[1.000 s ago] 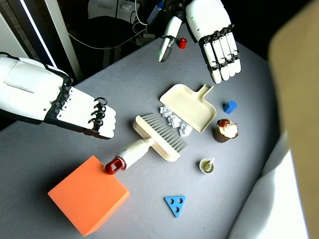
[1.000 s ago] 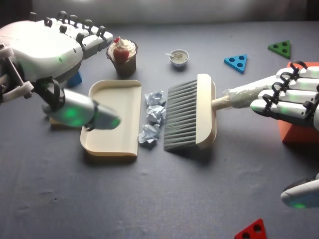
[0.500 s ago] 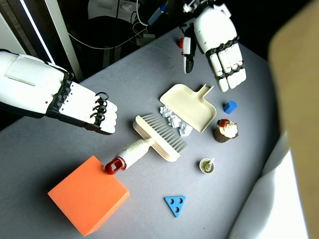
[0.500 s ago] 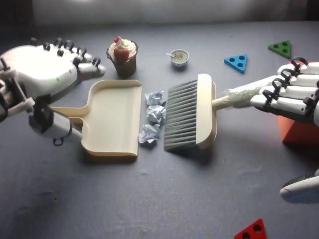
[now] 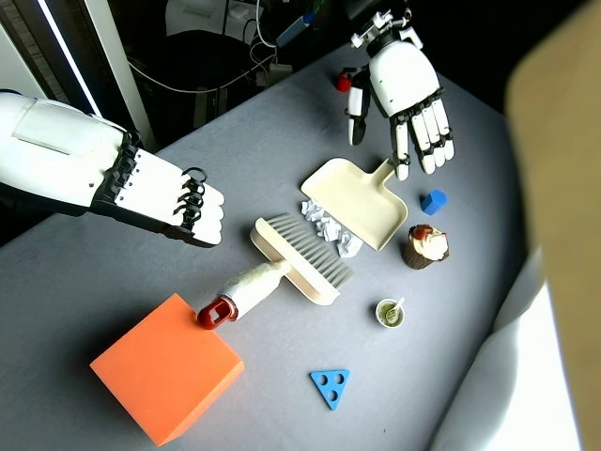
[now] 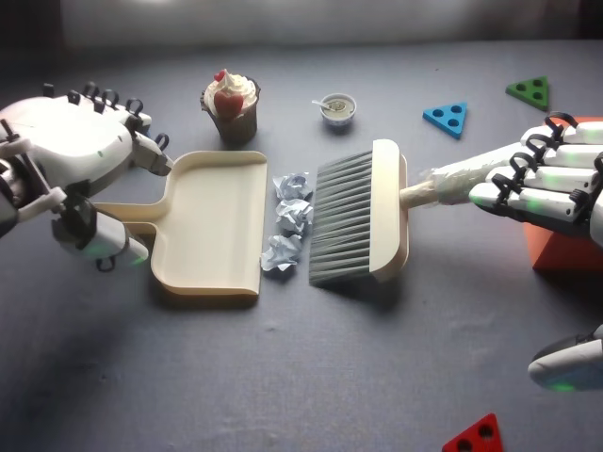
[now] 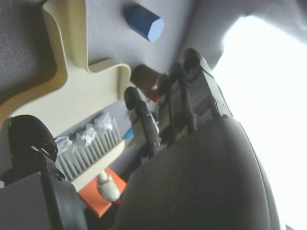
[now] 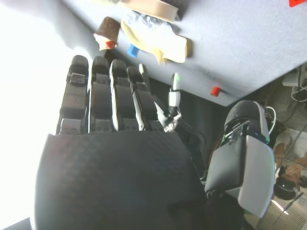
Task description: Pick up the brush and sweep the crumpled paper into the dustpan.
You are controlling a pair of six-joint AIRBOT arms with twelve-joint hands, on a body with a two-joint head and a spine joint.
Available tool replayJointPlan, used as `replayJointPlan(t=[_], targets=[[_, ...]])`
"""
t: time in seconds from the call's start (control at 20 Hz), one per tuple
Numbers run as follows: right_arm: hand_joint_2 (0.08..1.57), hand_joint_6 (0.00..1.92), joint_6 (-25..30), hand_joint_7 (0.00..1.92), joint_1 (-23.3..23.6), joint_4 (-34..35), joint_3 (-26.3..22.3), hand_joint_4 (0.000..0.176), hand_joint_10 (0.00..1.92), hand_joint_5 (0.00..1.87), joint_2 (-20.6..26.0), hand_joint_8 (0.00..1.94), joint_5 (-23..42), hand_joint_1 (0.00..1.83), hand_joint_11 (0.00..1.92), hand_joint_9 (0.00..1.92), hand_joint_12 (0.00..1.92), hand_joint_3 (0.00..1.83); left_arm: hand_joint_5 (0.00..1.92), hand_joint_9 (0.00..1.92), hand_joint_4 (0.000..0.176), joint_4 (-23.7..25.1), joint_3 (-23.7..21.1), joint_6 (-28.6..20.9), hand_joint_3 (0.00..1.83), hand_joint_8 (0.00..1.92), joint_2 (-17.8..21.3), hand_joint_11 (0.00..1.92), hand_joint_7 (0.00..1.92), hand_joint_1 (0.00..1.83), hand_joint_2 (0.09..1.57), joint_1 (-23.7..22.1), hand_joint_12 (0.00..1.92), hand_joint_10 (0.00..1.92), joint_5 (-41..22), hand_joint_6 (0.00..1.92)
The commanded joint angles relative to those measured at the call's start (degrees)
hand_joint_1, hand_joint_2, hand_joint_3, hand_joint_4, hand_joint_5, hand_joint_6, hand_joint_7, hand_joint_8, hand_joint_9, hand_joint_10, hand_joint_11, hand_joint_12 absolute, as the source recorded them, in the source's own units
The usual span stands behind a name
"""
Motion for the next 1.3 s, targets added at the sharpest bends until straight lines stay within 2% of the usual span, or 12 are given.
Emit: replayJointPlan(t=[0.0,0.1,0.15,0.4,0.5,0.6,0.7,0.8,0.9,1.0,1.25], targets=[[0.90,0.01,-0.2,0.15,1.0,-0.5,-0.2,0.000,0.01,0.11,0.6,0.01,-5.6,0.00,0.14,0.16,0.02,0.00,0.56,0.18,0.131,1.3,0.5,0.3,0.01,0.00,-0.2,0.17,0.23,0.83,0.97,-0.3,0.04,0.00,-4.7,0.00],[0.89,0.00,-0.2,0.14,1.0,-0.5,-0.2,0.000,0.00,0.11,0.6,0.00,-5.6,0.00,0.13,0.15,0.01,0.00,0.57,0.20,0.135,0.4,0.9,0.8,0.01,0.01,-0.7,0.19,0.25,0.83,0.97,-0.2,0.05,0.01,-4.7,0.01],[0.89,0.00,-0.2,0.14,1.0,-0.5,-0.3,0.000,0.00,0.09,0.6,0.00,-5.6,0.00,0.12,0.14,0.01,0.00,0.60,0.21,0.124,0.1,1.2,1.3,0.00,0.01,-0.9,0.21,0.27,0.85,0.97,-0.2,0.05,0.01,-4.7,0.01],[0.90,0.01,-0.3,0.15,1.0,-0.5,-0.5,0.000,0.01,0.11,0.7,0.01,-5.4,0.00,0.13,0.16,0.01,0.00,0.57,0.30,0.135,-2.9,1.7,4.2,0.00,0.00,-1.3,0.26,0.30,0.82,0.97,-0.3,0.08,0.01,-5.2,0.00],[0.90,0.01,-0.7,0.16,1.0,-0.5,-0.5,0.000,0.01,0.11,0.7,0.01,-5.3,0.00,0.15,0.18,0.02,0.00,0.57,0.30,0.130,-3.7,2.2,4.7,0.00,0.00,-1.6,0.28,0.32,0.81,0.98,-0.2,0.09,0.00,-4.8,0.00],[0.90,0.00,-0.8,0.15,1.0,-0.5,-0.5,0.000,0.00,0.11,0.7,0.00,-5.3,0.00,0.14,0.16,0.01,0.00,0.59,0.32,0.115,-4.2,2.7,4.9,0.00,0.00,-2.0,0.31,0.31,0.85,0.97,0.1,0.11,0.01,-4.8,0.01],[0.91,0.00,-0.8,0.15,1.1,-0.5,-0.6,0.000,0.00,0.12,0.7,0.00,-5.3,0.00,0.13,0.15,0.01,0.01,0.58,0.30,0.130,-4.8,3.3,5.2,0.00,0.00,-2.6,0.30,0.30,0.85,0.97,0.3,0.10,0.00,-4.9,0.00],[0.92,0.00,-0.9,0.15,1.2,-0.6,-0.7,0.000,0.00,0.11,0.7,0.00,-5.3,0.00,0.13,0.15,0.01,0.01,0.58,0.27,0.131,-5.1,4.0,5.6,0.00,0.00,-3.2,0.29,0.29,0.85,0.96,0.5,0.10,0.00,-5.1,0.00],[0.92,0.00,-1.1,0.13,1.2,-0.6,-0.7,0.000,0.00,0.10,0.7,0.00,-5.3,0.00,0.12,0.14,0.00,0.00,0.59,0.27,0.124,-5.2,4.6,5.6,0.00,0.00,-3.7,0.29,0.29,0.86,0.97,0.6,0.10,0.01,-5.2,0.01],[0.91,0.01,-1.1,0.16,1.3,-0.6,-0.8,0.000,0.01,0.11,0.7,0.01,-5.3,0.00,0.14,0.16,0.01,0.00,0.59,0.26,0.132,-5.7,5.1,6.4,0.00,0.00,-4.1,0.26,0.27,0.85,0.96,0.6,0.09,0.00,-5.3,0.00],[0.91,0.01,-1.1,0.16,1.4,-0.7,-0.9,0.000,0.01,0.13,0.7,0.01,-5.3,0.00,0.15,0.17,0.01,0.00,0.57,0.26,0.131,-6.4,5.5,6.6,0.00,0.01,-4.7,0.23,0.28,0.84,0.96,1.4,0.08,0.01,-6.1,0.00]])
